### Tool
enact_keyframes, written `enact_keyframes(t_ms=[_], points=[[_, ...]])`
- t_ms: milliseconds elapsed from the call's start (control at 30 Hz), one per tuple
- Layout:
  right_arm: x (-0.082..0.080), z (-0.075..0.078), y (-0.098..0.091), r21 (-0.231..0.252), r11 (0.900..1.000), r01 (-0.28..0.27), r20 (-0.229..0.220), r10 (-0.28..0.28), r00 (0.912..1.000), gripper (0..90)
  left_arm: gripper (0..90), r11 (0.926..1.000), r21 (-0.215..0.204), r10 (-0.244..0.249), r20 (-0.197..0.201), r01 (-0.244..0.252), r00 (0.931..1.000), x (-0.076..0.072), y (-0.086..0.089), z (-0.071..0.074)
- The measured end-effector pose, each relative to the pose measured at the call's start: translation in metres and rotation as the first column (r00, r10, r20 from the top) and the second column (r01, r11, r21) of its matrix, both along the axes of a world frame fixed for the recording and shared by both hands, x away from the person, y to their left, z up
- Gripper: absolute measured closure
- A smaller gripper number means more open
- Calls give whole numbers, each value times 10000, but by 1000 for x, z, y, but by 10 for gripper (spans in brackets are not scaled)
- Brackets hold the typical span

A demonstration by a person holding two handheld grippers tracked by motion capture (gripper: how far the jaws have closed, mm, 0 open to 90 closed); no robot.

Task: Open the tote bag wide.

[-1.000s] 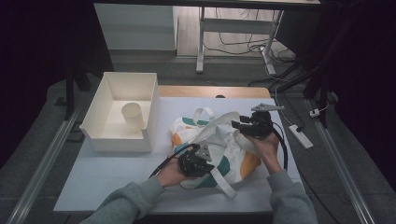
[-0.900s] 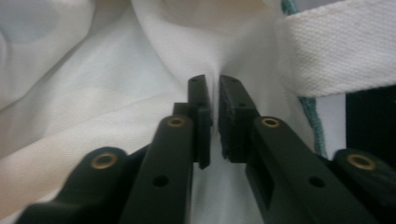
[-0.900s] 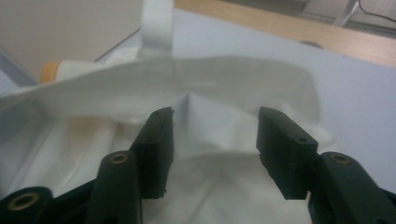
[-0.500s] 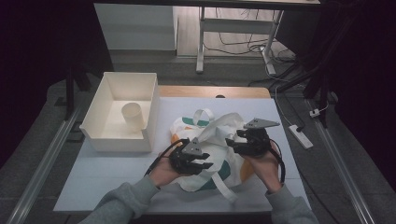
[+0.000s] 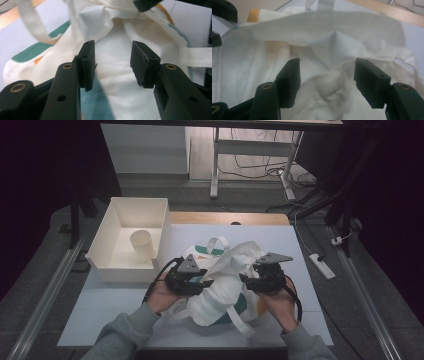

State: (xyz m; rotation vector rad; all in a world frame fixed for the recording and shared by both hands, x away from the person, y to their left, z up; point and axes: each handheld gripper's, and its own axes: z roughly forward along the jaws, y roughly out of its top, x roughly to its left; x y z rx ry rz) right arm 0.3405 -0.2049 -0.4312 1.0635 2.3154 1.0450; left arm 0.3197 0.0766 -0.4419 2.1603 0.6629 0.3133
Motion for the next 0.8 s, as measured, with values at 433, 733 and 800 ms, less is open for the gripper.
enact_keyframes(t_ms=[433, 733, 800], points=[[-14, -8, -29, -736, 9967, 343, -495, -380, 9980, 642, 716, 9982, 513, 333, -677, -299, 9972, 13, 9, -19], [-9, -24, -67, 245, 9990, 375, -1628, -331, 9861, 837, 823, 9969, 577, 566, -637, -530, 9964, 16, 16, -20], [-10, -23, -68, 190, 9994, 299, -1576, -265, 9871, 855, 827, 9964, 574, 661, -577, -628, 9961, 16, 18, -20]])
